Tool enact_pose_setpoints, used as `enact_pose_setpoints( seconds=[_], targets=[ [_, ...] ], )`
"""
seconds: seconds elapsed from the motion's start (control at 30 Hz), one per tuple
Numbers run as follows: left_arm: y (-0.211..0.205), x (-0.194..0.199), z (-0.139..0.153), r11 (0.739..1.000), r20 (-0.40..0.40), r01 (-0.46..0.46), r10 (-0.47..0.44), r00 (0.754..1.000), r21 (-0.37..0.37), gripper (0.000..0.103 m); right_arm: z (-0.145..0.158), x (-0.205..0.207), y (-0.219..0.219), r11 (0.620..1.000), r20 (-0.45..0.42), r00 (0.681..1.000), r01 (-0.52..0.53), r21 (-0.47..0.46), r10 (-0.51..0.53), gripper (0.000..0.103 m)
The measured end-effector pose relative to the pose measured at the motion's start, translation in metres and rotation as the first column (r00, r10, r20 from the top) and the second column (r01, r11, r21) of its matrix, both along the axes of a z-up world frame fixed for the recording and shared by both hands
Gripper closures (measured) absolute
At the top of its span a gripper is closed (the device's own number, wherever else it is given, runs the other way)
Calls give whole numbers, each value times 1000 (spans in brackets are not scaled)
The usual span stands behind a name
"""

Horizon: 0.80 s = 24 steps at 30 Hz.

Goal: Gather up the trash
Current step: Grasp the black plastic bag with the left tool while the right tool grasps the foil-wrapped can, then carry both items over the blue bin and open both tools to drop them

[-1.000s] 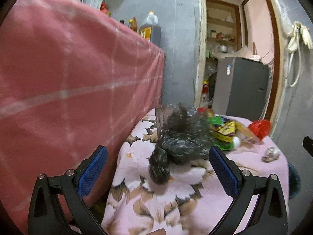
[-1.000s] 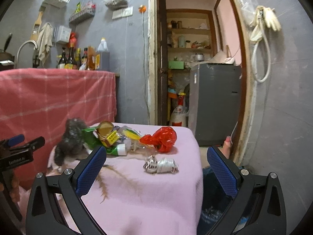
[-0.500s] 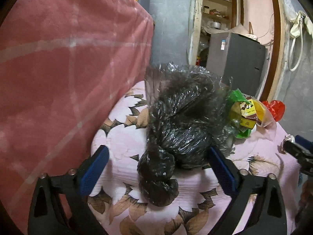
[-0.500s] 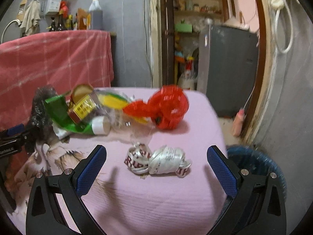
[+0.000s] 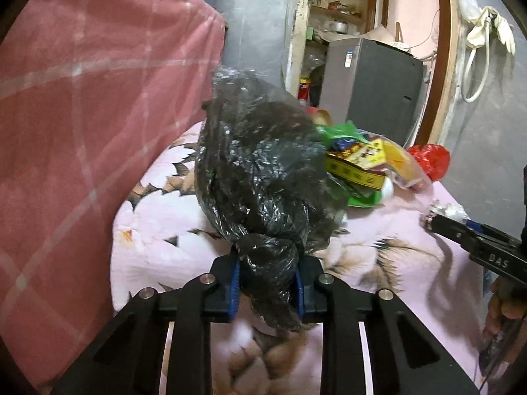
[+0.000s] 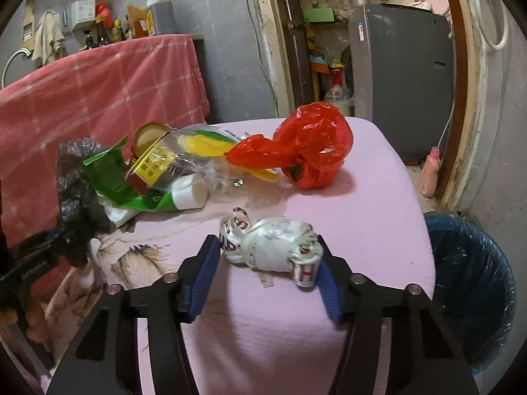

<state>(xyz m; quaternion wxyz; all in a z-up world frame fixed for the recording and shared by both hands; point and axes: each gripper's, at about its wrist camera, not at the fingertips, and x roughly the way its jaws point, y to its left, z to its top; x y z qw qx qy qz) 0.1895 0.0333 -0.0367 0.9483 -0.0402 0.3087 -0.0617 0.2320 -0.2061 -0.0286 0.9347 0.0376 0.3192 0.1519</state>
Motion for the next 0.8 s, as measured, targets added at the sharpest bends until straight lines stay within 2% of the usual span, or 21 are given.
enact_pose_setpoints(
  seconds=[0.13, 0.27, 0.4, 0.5, 0.8],
  targets=[
    [-12, -9, 8, 1000, 16, 5, -4, 1000, -25, 84, 0, 0, -1, 999, -4, 1000, -17, 29, 17, 68],
    [-26, -21, 15, 999, 29, 3, -1, 1000, -45, 85, 2, -4, -2, 998, 13, 999, -38, 54, 37, 74],
    [-51, -29, 22, 999, 55, 13, -11, 998, -43, 85, 8, -20, -2, 998, 71, 996, -48, 29, 45, 76],
    [-69, -31, 29, 999, 89, 31, -27, 996, -42, 85, 15, -35, -13, 998, 113, 993, -42, 50, 37, 76],
    [-142, -28, 45, 991, 193, 123, -110, 975, -55, 85, 41, -72, -70, 992, 279, 953, 99, 76, -117, 76]
  ],
)
